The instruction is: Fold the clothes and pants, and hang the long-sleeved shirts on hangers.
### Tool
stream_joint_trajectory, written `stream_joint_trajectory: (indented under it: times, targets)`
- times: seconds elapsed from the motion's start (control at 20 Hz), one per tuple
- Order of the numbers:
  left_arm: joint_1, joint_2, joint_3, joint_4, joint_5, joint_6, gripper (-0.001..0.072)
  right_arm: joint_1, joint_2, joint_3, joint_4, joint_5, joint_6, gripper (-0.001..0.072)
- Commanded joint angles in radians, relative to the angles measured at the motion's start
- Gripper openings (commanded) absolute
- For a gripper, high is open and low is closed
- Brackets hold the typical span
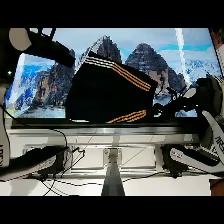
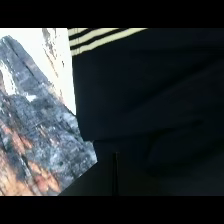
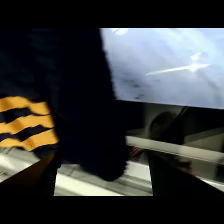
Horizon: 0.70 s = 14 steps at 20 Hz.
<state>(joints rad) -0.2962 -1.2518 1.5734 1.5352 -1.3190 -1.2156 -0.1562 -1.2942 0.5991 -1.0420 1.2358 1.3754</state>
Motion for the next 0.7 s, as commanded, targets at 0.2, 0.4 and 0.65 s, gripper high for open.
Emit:
stream_joint_trajectory:
  times: [0.2, 0.4, 0.65]
  targets:
    - [0.439, 0.004, -0.110, -0.356, -0.140, 0.027, 0.0007, 0.001, -0.063, -0.005, 0.213, -0.071, -0.316, 0.0426]
    - [0.697, 0.031, -0.354, -0.667, -0.160, 0.072, 0.0008, 0.001, -0.060, -0.005, 0.262, -0.111, -0.408, 0.0041]
    - [0.791, -0.003, -0.610, -0.698, -0.135, 0.128, 0.0011, 0.001, -0.058, -0.005, 0.263, -0.111, -0.480, 0.0041]
